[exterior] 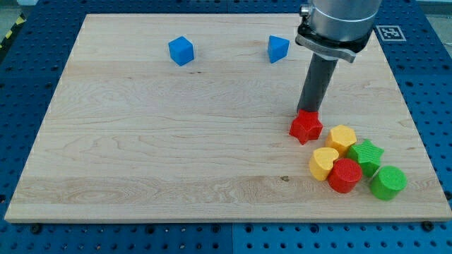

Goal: Move the blue cube closer to the yellow hexagon

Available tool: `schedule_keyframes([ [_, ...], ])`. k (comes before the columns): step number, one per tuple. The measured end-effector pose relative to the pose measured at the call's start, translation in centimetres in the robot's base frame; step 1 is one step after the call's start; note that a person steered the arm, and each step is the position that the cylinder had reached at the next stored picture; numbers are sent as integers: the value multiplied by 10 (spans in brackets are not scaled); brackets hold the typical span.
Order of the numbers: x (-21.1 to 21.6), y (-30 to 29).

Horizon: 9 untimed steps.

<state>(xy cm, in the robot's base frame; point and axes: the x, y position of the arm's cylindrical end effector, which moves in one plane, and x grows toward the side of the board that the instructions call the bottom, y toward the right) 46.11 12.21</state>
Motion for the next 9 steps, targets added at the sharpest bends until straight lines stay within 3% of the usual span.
schedule_keyframes([
  [2,36,-14],
  [3,32,-89],
  [4,6,-183],
  [5,-51,-248],
  [6,-125,-267],
  [7,-166,-265],
  [9,-166,-225],
])
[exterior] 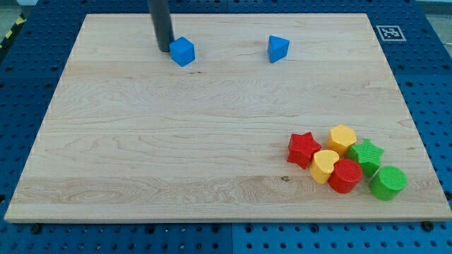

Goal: Move the blue cube closer to the yellow hexagon

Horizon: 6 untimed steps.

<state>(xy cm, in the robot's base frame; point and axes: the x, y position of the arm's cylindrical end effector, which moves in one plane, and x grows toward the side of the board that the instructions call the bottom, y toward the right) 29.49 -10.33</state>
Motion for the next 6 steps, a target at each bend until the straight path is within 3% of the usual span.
schedule_keyframes([
  [1,4,26],
  [3,57,33],
  [6,101,137],
])
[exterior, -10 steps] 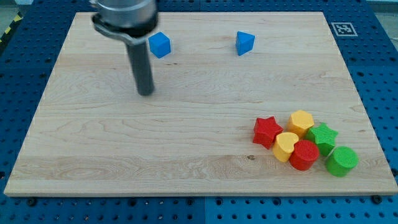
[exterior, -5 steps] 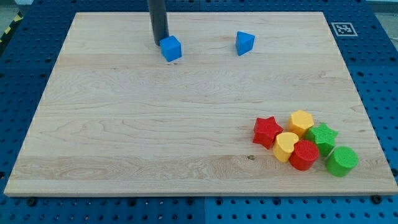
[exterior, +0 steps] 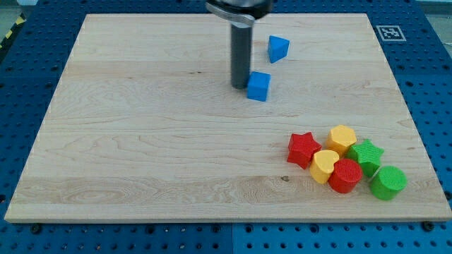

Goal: Move the blue cube closer to the yellow hexagon

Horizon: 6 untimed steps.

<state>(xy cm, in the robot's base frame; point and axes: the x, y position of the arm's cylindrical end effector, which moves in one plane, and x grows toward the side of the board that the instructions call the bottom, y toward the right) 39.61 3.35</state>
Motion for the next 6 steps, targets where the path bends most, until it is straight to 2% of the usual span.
schedule_keyframes([
  [2,6,77],
  [4,15,131],
  [6,40,129],
])
